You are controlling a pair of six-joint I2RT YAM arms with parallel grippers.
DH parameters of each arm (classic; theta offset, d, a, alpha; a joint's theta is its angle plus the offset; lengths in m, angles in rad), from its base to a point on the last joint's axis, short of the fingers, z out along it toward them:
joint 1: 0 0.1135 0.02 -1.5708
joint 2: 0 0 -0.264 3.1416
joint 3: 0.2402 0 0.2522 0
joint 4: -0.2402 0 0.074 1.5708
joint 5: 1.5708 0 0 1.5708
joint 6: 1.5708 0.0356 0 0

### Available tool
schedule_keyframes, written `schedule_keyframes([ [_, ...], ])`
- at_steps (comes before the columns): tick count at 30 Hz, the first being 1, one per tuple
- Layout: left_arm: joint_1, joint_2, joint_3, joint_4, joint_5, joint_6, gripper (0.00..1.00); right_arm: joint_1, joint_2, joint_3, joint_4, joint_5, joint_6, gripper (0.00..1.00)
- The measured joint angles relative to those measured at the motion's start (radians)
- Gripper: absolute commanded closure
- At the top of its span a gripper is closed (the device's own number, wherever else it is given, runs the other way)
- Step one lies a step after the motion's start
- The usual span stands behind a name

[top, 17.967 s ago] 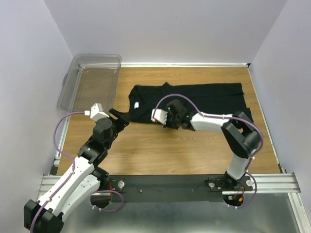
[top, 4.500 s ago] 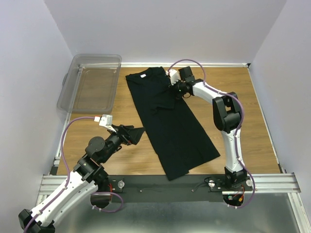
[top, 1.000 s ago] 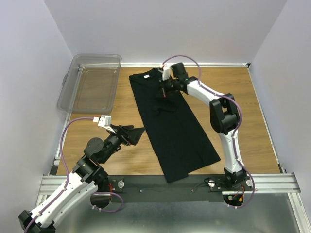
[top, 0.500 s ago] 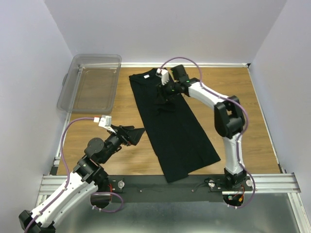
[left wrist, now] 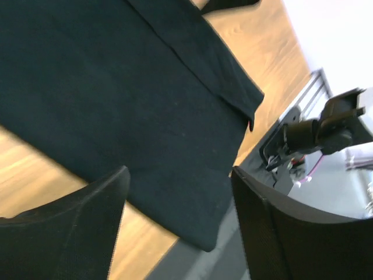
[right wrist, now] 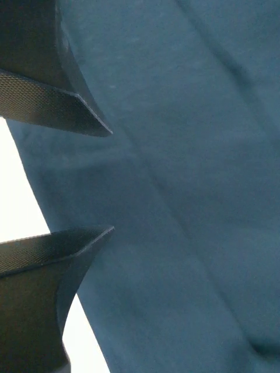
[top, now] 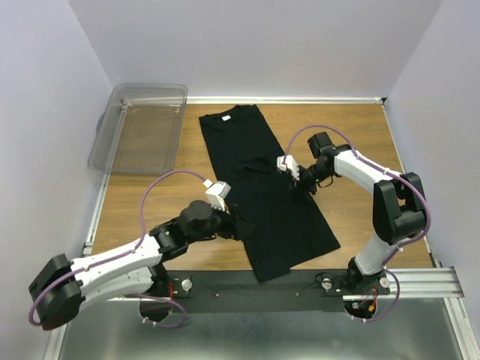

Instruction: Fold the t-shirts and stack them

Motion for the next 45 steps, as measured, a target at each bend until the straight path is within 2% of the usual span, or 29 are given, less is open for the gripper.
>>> schedule_keyframes([
  [2, -0.035, 0.081, 0.074, -0.049, -0.051, -0.019, 0.19, -0.011, 0.012, -0.041, -0.013, 0.045, 0.000, 0.39],
  [4, -0.042, 0.119, 0.105, -0.087, -0.123, -0.050, 0.10, -0.058, 0.061, 0.002, -0.006, 0.065, 0.085, 0.00],
  [5, -0.041, 0.150, 0.121, -0.111, -0.157, -0.066, 0.10, -0.076, 0.079, 0.029, 0.001, 0.066, 0.092, 0.00],
  [8, 0.017, 0.165, 0.093, -0.118, -0.230, -0.127, 0.11, -0.208, 0.202, 0.161, 0.082, 0.047, 0.262, 0.00],
  [12, 0.293, 0.216, 0.070, -0.035, -0.230, -0.145, 0.11, -0.306, 0.299, 0.267, 0.169, 0.012, 0.429, 0.00],
  [14, 0.381, 0.270, 0.086, 0.014, -0.221, -0.138, 0.12, -0.314, 0.337, 0.314, 0.190, -0.011, 0.494, 0.00],
  [17, 0.455, 0.408, 0.166, 0.059, -0.164, -0.108, 0.12, -0.301, 0.430, 0.419, 0.218, -0.068, 0.591, 0.00],
  [22, 0.529, 0.641, 0.347, 0.100, -0.074, -0.047, 0.14, -0.268, 0.667, 0.742, 0.262, -0.132, 0.784, 0.00],
  [25, 0.554, 0.747, 0.446, 0.098, -0.053, -0.011, 0.21, -0.226, 0.780, 0.913, 0.290, -0.128, 0.889, 0.02],
  [27, 0.568, 0.788, 0.485, 0.094, -0.042, 0.007, 0.29, -0.194, 0.824, 0.981, 0.302, -0.116, 0.944, 0.06],
  [28, 0.573, 0.802, 0.500, 0.093, -0.035, 0.014, 0.30, -0.174, 0.845, 1.016, 0.308, -0.106, 0.980, 0.16],
  [29, 0.578, 0.811, 0.513, 0.089, -0.024, 0.028, 0.35, -0.156, 0.863, 1.041, 0.317, -0.098, 1.007, 0.21],
  [30, 0.582, 0.812, 0.517, 0.085, -0.016, 0.038, 0.35, -0.141, 0.880, 1.066, 0.318, -0.090, 1.041, 0.27],
  [33, 0.585, 0.793, 0.517, 0.072, 0.004, 0.071, 0.35, -0.104, 0.919, 1.110, 0.340, -0.084, 1.116, 0.35],
  [35, 0.585, 0.741, 0.497, 0.063, 0.008, 0.100, 0.35, -0.097, 0.924, 1.111, 0.345, -0.083, 1.150, 0.47],
  [36, 0.585, 0.709, 0.484, 0.056, 0.008, 0.111, 0.35, -0.098, 0.924, 1.110, 0.343, -0.079, 1.163, 0.58],
  [42, 0.585, 0.370, 0.401, 0.041, 0.006, 0.185, 0.34, -0.115, 0.930, 1.080, 0.344, -0.079, 1.221, 0.99],
  [45, 0.586, 0.282, 0.395, 0.043, 0.006, 0.201, 0.34, -0.121, 0.930, 1.072, 0.349, -0.074, 1.238, 0.99],
])
